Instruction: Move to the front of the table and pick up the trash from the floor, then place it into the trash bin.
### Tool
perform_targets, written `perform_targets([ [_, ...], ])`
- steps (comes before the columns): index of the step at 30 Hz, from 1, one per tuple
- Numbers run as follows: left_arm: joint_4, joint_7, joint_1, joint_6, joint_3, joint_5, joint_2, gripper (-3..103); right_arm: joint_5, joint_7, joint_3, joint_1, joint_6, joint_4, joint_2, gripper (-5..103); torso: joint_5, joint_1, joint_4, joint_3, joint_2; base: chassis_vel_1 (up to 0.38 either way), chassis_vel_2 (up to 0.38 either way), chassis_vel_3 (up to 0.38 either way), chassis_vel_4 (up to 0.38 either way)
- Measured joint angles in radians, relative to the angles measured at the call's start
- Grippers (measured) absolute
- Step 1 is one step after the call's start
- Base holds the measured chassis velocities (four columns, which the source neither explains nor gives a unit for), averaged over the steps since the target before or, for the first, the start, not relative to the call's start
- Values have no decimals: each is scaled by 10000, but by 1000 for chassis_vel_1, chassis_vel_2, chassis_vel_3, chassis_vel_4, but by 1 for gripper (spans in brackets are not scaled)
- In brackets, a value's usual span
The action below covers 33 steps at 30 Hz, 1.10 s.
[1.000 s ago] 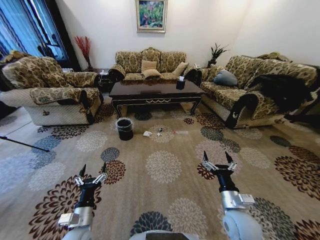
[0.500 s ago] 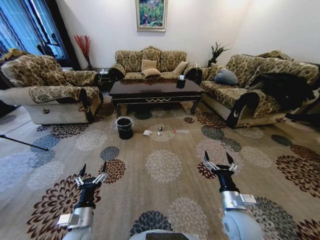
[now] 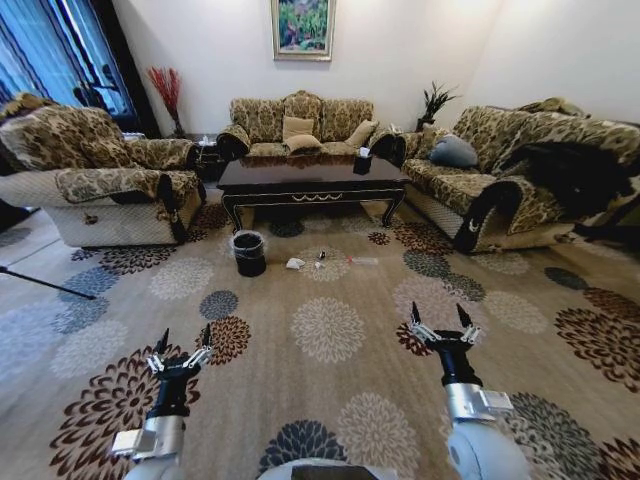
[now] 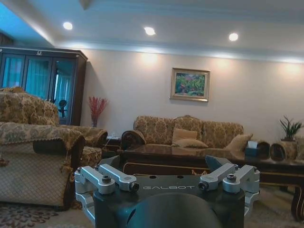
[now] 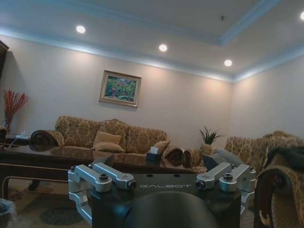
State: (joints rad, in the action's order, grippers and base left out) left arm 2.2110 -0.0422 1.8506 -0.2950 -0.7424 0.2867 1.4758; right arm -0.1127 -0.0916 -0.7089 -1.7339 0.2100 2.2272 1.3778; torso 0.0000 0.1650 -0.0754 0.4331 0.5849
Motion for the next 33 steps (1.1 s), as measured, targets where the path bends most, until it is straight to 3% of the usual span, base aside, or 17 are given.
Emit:
perform_targets([
  [10, 61, -150, 52, 359, -36, -781, -9, 100, 229, -16, -110, -28, -61, -91, -90, 100, -1, -165, 0, -258, -423, 0, 0, 0, 0],
  [20, 597, -171, 150, 410, -6, -780, 35, 100, 226, -60, 19, -57, -82, -99, -8, 100, 0, -328, 0, -490, -820, 0, 0, 0, 0],
  [33, 379, -177, 250, 188, -81, -751, -7, 100, 198, -61, 27, -30, -83, -70, -29, 100, -1, -528, 0, -835, -1366, 0, 0, 0, 0],
])
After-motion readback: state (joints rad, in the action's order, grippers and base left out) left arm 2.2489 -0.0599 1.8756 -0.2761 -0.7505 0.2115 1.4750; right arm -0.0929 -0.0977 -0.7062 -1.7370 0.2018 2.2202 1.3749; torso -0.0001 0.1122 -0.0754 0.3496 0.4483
